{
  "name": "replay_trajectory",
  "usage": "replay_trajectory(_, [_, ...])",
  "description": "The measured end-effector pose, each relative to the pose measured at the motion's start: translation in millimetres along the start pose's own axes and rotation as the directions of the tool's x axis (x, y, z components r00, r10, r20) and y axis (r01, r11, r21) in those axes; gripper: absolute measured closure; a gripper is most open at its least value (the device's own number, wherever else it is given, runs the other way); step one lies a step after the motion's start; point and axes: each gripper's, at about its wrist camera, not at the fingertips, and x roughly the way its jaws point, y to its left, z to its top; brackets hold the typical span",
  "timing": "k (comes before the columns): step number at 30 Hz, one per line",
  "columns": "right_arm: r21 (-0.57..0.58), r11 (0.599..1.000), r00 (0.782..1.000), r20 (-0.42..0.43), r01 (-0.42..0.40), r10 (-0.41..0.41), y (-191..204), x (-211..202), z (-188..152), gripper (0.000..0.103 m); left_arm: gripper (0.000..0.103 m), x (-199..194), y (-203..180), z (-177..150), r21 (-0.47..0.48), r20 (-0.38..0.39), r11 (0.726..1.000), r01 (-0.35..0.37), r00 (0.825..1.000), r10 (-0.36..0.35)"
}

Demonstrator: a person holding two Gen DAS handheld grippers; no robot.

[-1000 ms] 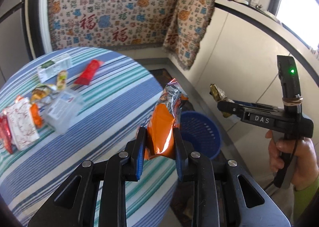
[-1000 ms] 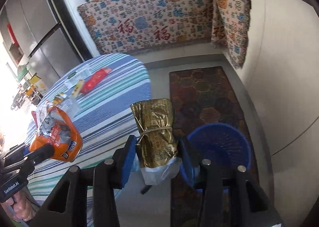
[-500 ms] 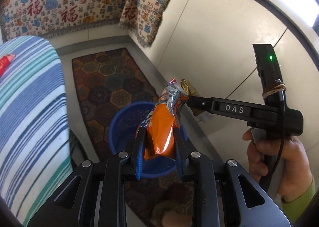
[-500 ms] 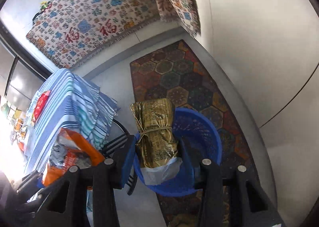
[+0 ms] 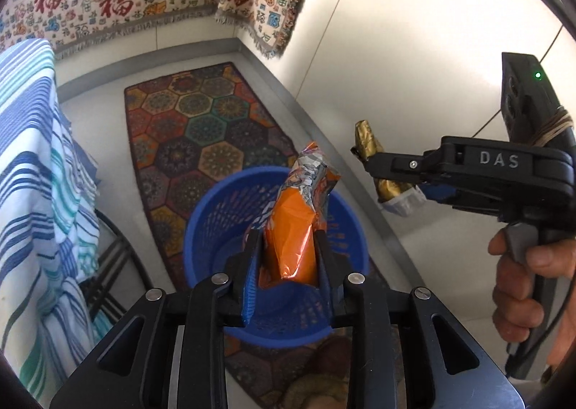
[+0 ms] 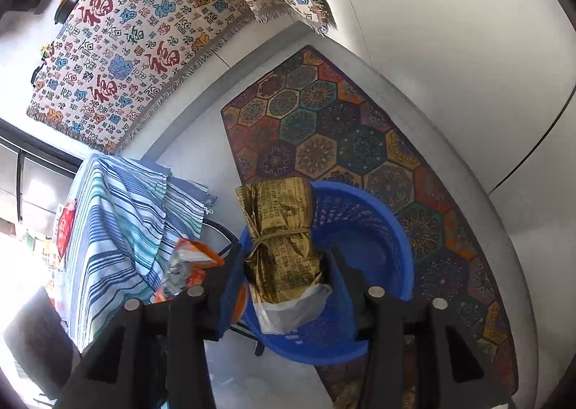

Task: Collect trash
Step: 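Carry both items over the blue wastebasket and open both tools to drop them, then move both open tools back over the table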

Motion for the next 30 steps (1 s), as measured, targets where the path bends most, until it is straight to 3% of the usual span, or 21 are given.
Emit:
replay_trajectory(2, [0.011,1.000,1.000,0.007,0.002,-0.003,-1.3,1.4,1.5,0.051,0.072,7.6,0.1,0.7,0.005,0.000,1.000,-0.015,1.000,0.015])
replay_trajectory(4, [0.023,1.000,1.000,0.013,-0.008,0.008,-2.2,1.3,4.0,0.040,0.070,19.7,-0.1,2.6,0.005,-0.004,1.000,-0.023,1.000,0.023])
replay_trajectory(8, [0.050,0.998,0.999,0.040,-0.028,0.026,-5.8,-5.0,7.5,0.037,0.039,36.9,5.6,6.7,-0.002,-0.015,1.000,-0.019,1.000,0.019])
replay_trajectory(12, [0.031,0.999,0.993,0.120,0.008,-0.012,0.4,-27.1,11.2,0.037,0.034,25.2,10.0,4.3,-0.019,0.010,1.000,-0.019,1.000,0.019])
replay_trajectory(16, [-0.040,0.997,0.967,0.249,0.061,-0.049,24.8,-62.7,12.2,0.037,0.030,-18.7,7.2,-3.3,-0.019,0.085,1.000,-0.017,0.996,0.019])
replay_trajectory(23, [-0.218,0.959,0.893,0.444,0.183,-0.069,93.0,-113.8,-11.4,0.037,0.012,-143.8,14.0,-42.2,-0.027,0.234,0.999,-0.020,0.972,0.025])
replay_trajectory(27, [-0.329,0.928,0.885,0.466,0.177,-0.003,148.6,-118.0,-38.2,0.037,0.011,-197.9,44.6,-75.7,-0.054,0.270,0.993,-0.102,0.956,0.113])
replay_trajectory(30, [-0.443,0.882,0.898,0.436,0.161,0.055,199.3,-106.9,-65.1,0.037,0.011,-226.3,78.0,-103.4,-0.092,0.267,0.973,-0.211,0.936,0.229])
